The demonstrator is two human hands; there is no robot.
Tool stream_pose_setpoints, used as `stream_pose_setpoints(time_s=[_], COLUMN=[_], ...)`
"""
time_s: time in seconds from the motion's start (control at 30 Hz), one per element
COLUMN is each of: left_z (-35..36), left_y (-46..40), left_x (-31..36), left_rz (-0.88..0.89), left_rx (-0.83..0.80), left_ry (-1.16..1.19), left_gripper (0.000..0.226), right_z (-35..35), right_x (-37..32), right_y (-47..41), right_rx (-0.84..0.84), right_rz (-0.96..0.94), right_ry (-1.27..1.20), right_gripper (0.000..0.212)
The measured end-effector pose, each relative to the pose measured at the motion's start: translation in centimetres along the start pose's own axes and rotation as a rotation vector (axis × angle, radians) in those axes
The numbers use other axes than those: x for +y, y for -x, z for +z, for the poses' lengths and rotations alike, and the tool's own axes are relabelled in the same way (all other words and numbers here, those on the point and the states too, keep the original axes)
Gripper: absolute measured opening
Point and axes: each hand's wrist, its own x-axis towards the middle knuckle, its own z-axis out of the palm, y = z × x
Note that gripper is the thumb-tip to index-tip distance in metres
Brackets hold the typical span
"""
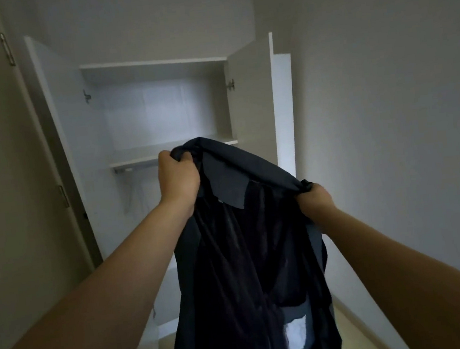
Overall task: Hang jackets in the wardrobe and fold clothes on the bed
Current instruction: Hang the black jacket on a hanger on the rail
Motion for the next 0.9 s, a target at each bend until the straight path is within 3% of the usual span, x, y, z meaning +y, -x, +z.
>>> stream_pose_setpoints(time_s=[0.1,0.23,0.27,0.33,0.4,0.5,0.63,0.73,0.9], left_z=[0.5,-0.3,-0.6,-1.4,-1.6,-0.9,1.0,2.1,4.2], left_y=[-4.8,-12.7,-14.7,-18.9,-23.2,-28.4,-34.3,-38.4,-44.8], left_x=[-3.6,-9.6,-11.3,-14.8,-18.0,-22.2,-27.4,-32.1,-39.7], left_rz=[-0.042,-0.12,-0.148,-0.241,-0.34,-0.429,-0.508,-0.589,-0.651], left_rx=[-0.01,0.014,0.023,0.053,0.048,0.003,-0.046,-0.105,-0.377], left_ry=[0.012,0.061,0.081,0.111,0.131,0.129,0.126,0.106,-0.15], left_gripper=[0.016,0.017,0.016,0.016,0.017,0.02,0.023,0.023,0.036], right_z=[5.0,11.1,12.5,15.6,18.7,23.6,29.3,33.4,41.1], right_x=[-1.1,-4.0,-4.8,-6.3,-8.0,-10.1,-10.8,-9.8,-8.2], right_y=[-4.1,-9.4,-10.6,-13.4,-16.5,-20.8,-27.4,-33.6,-42.5], right_rx=[-0.03,-0.169,-0.236,-0.329,-0.249,-0.127,0.079,0.074,-0.053], right_rz=[0.138,0.195,0.181,0.084,-0.129,-0.444,-0.577,-0.421,0.121], right_ry=[-0.375,-0.568,-0.538,-0.358,-0.06,0.396,0.54,0.407,-0.221], right_gripper=[0.03,0.014,0.012,0.029,0.036,0.022,0.01,0.02,0.03])
